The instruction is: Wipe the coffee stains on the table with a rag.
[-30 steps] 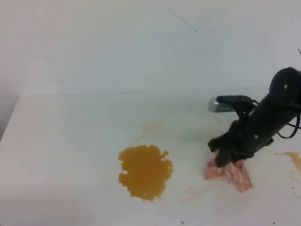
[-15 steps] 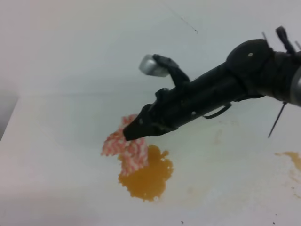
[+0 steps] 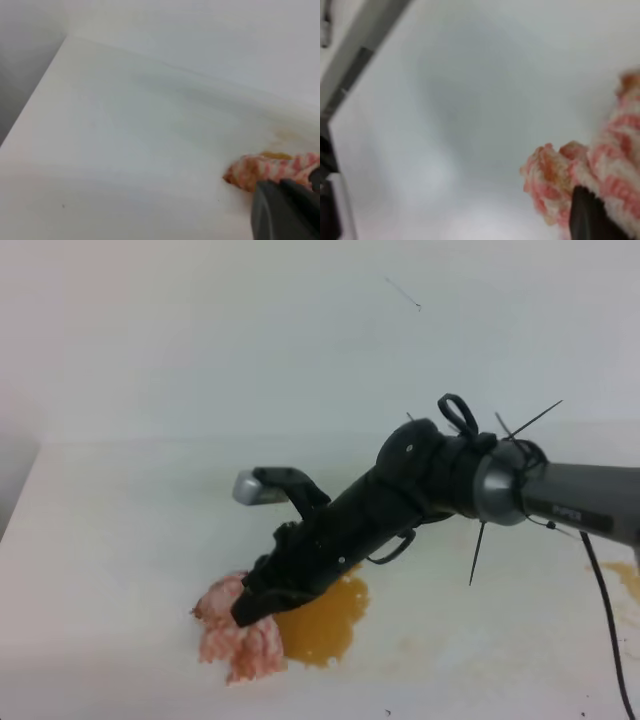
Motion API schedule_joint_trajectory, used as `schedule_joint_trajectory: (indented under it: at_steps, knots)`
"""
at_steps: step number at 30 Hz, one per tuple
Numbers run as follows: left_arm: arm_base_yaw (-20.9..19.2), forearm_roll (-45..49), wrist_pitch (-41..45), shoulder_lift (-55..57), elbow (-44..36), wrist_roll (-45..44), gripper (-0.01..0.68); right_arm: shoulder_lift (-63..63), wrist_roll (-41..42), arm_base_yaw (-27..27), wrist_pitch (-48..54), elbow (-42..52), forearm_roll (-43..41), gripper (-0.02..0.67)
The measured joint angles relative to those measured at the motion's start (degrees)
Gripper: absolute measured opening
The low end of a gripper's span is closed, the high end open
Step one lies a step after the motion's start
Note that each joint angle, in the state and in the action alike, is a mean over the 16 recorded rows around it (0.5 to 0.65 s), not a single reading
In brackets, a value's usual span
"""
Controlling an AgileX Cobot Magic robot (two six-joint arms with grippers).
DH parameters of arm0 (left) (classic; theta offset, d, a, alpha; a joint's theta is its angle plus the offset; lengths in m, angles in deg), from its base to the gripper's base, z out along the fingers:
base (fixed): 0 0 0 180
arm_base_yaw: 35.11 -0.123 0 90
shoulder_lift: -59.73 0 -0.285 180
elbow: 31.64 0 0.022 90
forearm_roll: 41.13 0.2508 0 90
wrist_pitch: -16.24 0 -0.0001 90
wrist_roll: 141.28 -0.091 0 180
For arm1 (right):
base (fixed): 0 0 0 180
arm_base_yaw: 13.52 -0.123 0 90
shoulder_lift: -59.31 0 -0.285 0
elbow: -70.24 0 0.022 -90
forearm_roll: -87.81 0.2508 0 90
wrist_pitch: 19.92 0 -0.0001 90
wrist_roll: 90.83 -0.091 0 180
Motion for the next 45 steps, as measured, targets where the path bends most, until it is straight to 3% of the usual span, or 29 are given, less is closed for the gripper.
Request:
schedule_joint_trajectory:
  at_steps: [15, 21, 32, 45]
  knots:
    - [0.0, 0.0, 0.0, 0.0, 0.0, 0.0, 0.0, 3.6, -18.0, 0.4, -1.2, -0.4, -28.3, 0.001]
    - [0.0, 0.0, 0.0, 0.0, 0.0, 0.0, 0.0, 3.5, -22.4, 1.0, -1.0, -0.4, -36.1, 0.001]
    - [0.0, 0.0, 0.0, 0.0, 0.0, 0.0, 0.0, 2.8, -24.1, 5.2, 0.1, -0.4, -39.7, 0.0]
    - [0.0, 0.0, 0.0, 0.0, 0.0, 0.0, 0.0, -0.8, -20.9, 6.3, 0.9, -4.9, -35.8, 0.0]
